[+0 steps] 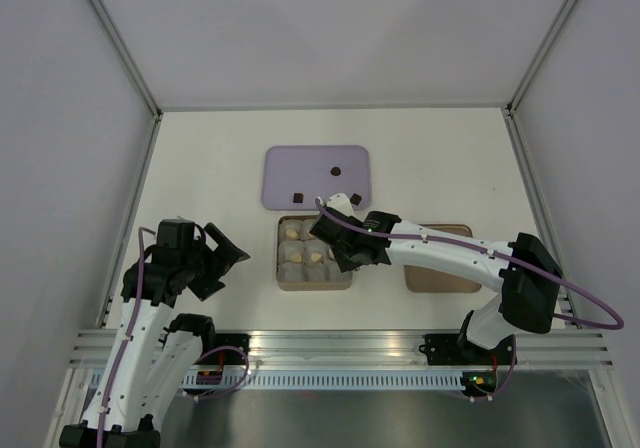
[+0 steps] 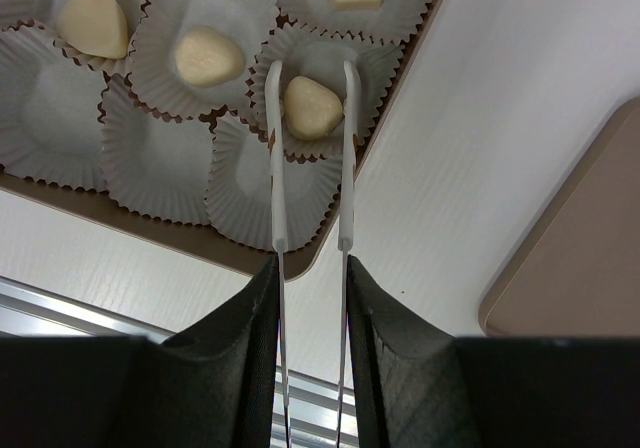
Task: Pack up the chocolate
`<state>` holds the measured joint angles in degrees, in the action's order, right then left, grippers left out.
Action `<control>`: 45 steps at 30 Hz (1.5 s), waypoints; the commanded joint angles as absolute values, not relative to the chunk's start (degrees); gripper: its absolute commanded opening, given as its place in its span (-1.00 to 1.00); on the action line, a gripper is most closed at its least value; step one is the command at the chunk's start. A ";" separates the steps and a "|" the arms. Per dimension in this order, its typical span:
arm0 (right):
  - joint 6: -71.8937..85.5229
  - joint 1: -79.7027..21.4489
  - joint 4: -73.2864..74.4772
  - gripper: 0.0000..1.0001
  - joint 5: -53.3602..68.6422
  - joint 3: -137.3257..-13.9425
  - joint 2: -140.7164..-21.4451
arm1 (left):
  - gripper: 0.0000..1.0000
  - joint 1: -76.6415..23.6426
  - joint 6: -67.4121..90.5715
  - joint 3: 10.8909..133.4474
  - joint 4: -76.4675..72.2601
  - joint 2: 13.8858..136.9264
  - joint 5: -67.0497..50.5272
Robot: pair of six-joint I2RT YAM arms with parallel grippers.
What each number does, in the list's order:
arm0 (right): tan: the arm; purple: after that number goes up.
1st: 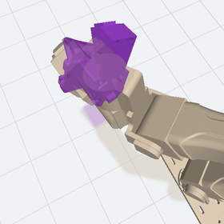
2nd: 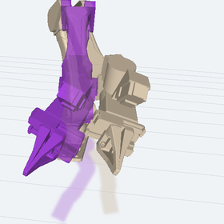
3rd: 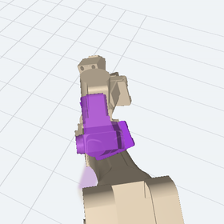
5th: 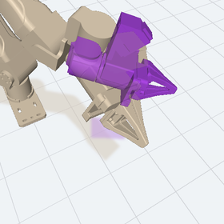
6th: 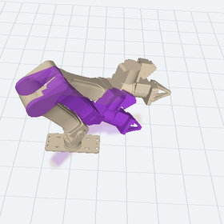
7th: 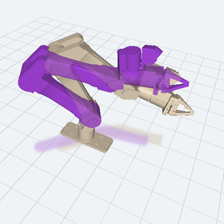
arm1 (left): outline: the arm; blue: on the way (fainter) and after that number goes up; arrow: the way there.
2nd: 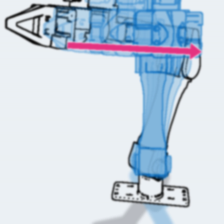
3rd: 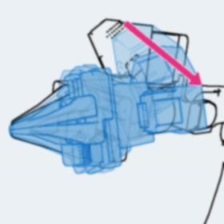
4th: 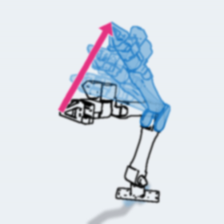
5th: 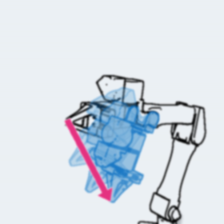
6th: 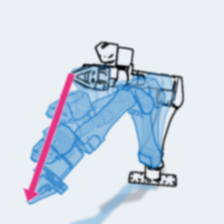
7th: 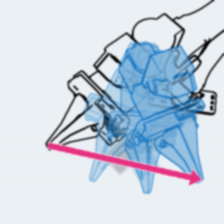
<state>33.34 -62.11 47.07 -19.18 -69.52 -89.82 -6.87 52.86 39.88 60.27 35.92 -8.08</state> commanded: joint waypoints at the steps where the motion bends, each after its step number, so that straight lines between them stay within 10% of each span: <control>1: 34.54 -62.49 47.90 -0.38 -21.00 -72.42 -89.74 | 0.99 -7.03 52.82 40.17 59.77 35.60 -8.96; 45: 28.22 -47.82 58.19 -0.33 -17.32 -101.08 -94.47 | 0.99 -7.12 52.39 45.17 58.71 43.33 -10.90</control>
